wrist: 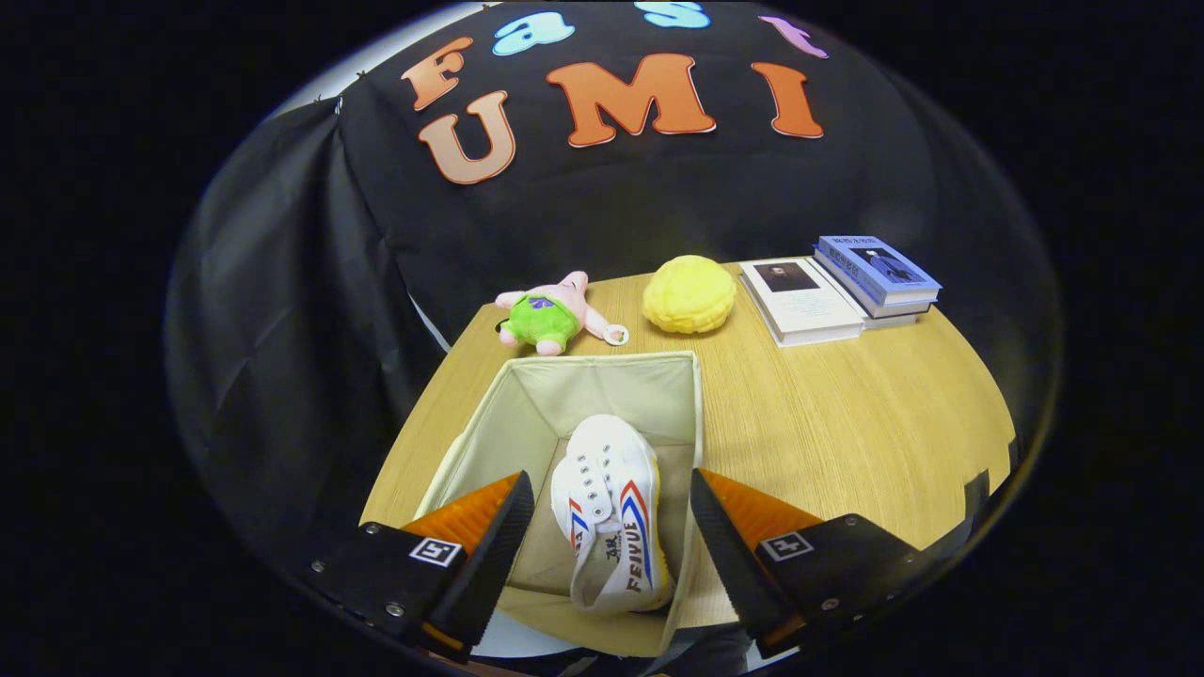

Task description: Open the storage box then place both shoes into the box .Put the left shoe in first, then the right shoe, with the right side of both shoes facing outward in a uniform manner.

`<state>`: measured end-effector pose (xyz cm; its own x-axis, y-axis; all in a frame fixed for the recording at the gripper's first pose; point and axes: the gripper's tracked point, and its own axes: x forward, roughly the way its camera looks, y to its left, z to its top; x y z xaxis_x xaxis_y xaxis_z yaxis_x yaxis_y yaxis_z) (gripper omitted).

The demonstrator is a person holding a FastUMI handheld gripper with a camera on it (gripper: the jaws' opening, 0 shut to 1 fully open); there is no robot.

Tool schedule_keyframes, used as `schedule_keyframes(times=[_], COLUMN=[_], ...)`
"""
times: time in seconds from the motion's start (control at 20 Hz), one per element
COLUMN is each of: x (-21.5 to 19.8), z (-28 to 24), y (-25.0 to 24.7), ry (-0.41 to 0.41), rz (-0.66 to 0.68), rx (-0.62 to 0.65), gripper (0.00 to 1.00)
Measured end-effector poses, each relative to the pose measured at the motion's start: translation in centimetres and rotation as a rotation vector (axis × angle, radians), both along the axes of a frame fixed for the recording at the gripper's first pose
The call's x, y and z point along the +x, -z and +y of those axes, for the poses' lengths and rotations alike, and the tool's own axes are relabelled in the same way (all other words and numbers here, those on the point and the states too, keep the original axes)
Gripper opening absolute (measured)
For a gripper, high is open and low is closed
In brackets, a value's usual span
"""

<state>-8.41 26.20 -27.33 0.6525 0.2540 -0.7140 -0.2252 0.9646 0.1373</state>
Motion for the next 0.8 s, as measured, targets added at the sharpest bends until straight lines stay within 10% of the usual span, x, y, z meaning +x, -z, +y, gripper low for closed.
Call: schedule_keyframes(times=[0.8], x=[9.4], z=[-13.0], y=[-20.1], ry=[0.13], rz=[-0.448], rx=[-0.08], gripper=[0.99])
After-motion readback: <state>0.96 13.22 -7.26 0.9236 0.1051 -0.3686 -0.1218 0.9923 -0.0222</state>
